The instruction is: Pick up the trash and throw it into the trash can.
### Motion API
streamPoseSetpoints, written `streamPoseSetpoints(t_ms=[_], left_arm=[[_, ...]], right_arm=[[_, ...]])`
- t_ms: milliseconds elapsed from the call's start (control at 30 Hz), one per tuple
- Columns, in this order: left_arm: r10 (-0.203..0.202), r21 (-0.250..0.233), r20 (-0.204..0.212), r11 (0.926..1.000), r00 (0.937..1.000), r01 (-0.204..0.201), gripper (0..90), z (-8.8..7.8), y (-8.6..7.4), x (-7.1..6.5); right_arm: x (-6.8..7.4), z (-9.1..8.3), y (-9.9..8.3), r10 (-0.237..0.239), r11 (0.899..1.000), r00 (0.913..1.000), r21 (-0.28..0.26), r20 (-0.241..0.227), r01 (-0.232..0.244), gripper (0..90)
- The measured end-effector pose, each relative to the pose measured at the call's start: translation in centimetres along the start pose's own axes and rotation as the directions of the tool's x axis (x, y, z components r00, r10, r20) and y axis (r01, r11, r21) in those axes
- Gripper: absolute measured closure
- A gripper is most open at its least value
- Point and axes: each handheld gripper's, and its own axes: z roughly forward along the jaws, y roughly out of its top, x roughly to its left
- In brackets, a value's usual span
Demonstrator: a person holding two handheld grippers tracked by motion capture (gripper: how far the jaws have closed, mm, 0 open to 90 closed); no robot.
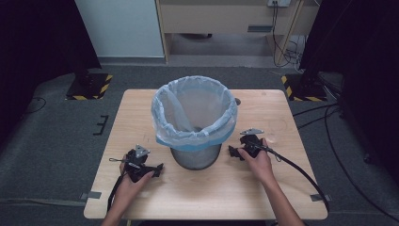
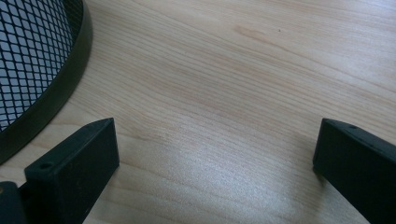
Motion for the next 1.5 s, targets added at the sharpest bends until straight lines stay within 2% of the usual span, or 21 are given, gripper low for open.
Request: streamPoseSetpoints(t_ms=[267,367,433,467,567,700,733,767,967,1167,1333,1400,1500], left_arm=[[0.000,0.000,0.000,1.0000,1.0000,0.000,0.0,0.0,0.0,0.0],[0.000,0.000,0.000,1.0000,1.0000,0.000,0.0,0.0,0.0,0.0],[0.000,0.000,0.000,1.0000,1.0000,0.000,0.0,0.0,0.0,0.0],[0.000,0.000,0.000,1.0000,1.0000,0.000,0.0,0.0,0.0,0.0],[0.001,0.000,0.001,1.0000,1.0000,-0.001,0.0,0.0,0.0,0.0],[0.002,0.000,0.002,1.0000,1.0000,-0.002,0.0,0.0,0.0,0.0],[0.002,0.000,0.002,1.0000,1.0000,-0.002,0.0,0.0,0.0,0.0],[0.002,0.000,0.002,1.0000,1.0000,-0.002,0.0,0.0,0.0,0.0],[0.002,0.000,0.002,1.0000,1.0000,-0.002,0.0,0.0,0.0,0.0],[0.002,0.000,0.002,1.0000,1.0000,-0.002,0.0,0.0,0.0,0.0],[0.002,0.000,0.002,1.0000,1.0000,-0.002,0.0,0.0,0.0,0.0],[0.002,0.000,0.002,1.0000,1.0000,-0.002,0.0,0.0,0.0,0.0],[0.002,0.000,0.002,1.0000,1.0000,-0.002,0.0,0.0,0.0,0.0]], right_arm=[[0.0,0.0,0.0,0.001,1.000,1.0000,0.000,0.000,-0.001,0.5],[0.0,-0.2,0.1,-0.001,1.000,0.9999,0.000,-0.013,0.001,5.8],[0.0,-0.7,0.3,0.019,1.000,0.9991,0.000,-0.039,-0.019,5.0],[0.1,-1.0,0.4,0.011,1.000,0.9992,-0.014,-0.038,-0.011,5.7],[0.1,-2.5,0.8,-0.020,0.997,0.9998,-0.069,-0.009,0.020,5.7],[-0.2,-4.7,1.5,-0.020,0.990,0.9997,-0.140,0.012,0.021,5.9],[-0.2,-4.7,1.5,-0.020,0.990,0.9997,-0.140,0.012,0.021,5.9],[-0.3,-5.5,1.7,-0.024,0.987,0.9995,-0.159,0.021,0.028,5.8],[-0.7,-7.1,2.0,-0.022,0.984,0.9991,-0.175,0.036,0.028,5.4],[-1.7,-7.6,1.3,0.011,0.988,0.9982,-0.151,0.060,-0.002,5.4],[-2.5,-8.1,0.8,0.023,0.987,0.9963,-0.158,0.083,-0.010,5.9],[-3.1,-8.9,0.6,0.015,0.986,0.9917,-0.164,0.127,0.006,5.9],[-3.7,-9.6,0.7,0.029,0.983,0.9899,-0.186,0.139,-0.002,6.0]])
